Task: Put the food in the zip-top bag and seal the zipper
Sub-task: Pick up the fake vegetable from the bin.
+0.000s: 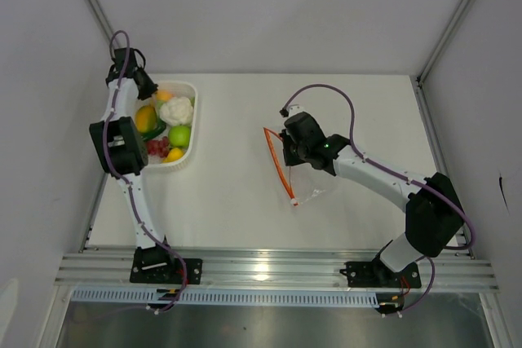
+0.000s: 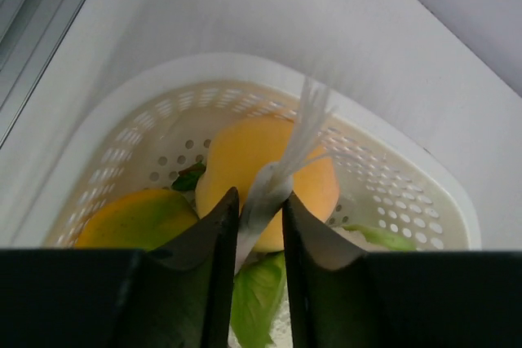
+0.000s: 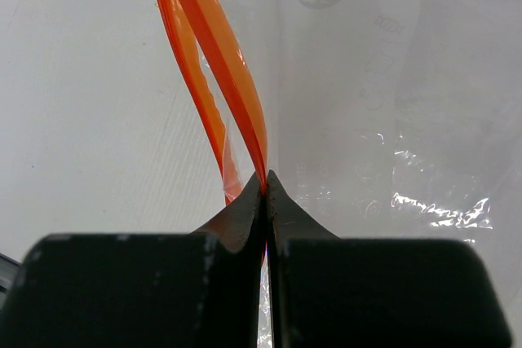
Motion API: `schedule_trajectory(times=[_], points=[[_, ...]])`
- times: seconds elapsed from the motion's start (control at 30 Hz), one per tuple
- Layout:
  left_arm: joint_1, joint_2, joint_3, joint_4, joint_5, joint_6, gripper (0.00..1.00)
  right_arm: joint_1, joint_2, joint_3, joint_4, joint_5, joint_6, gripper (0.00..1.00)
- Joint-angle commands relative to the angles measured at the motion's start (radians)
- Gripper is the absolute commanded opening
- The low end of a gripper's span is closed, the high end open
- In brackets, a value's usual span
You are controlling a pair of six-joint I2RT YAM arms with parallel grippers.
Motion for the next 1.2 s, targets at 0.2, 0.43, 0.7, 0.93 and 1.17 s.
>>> schedule_trajectory(times=[0.2, 0.43, 0.7, 0.93, 1.17], points=[[0.014, 0.004, 0.041, 0.018, 0.077, 0.007, 0.01, 0.009, -0.023, 0.021, 0.021, 0.004, 0.005, 0.0], [0.014, -0.126, -0.073, 0.032, 0.034, 0.013, 0.01, 0.029, -0.044, 0.027, -0.001, 0.03, 0.011, 0.0], [0.014, -0.404, -0.401, 0.045, 0.016, -0.097, 0.01, 0.058, -0.075, 0.048, -0.035, 0.071, 0.029, 0.0], [-0.018, -0.729, -0.704, 0.172, -0.077, -0.139, 0.01, 0.079, -0.115, 0.03, -0.064, 0.125, 0.048, 0.0], [-0.044, -0.939, -0.874, 0.247, -0.196, -0.194, 0.01, 0.096, -0.17, -0.002, -0.076, 0.151, 0.08, 0.0]])
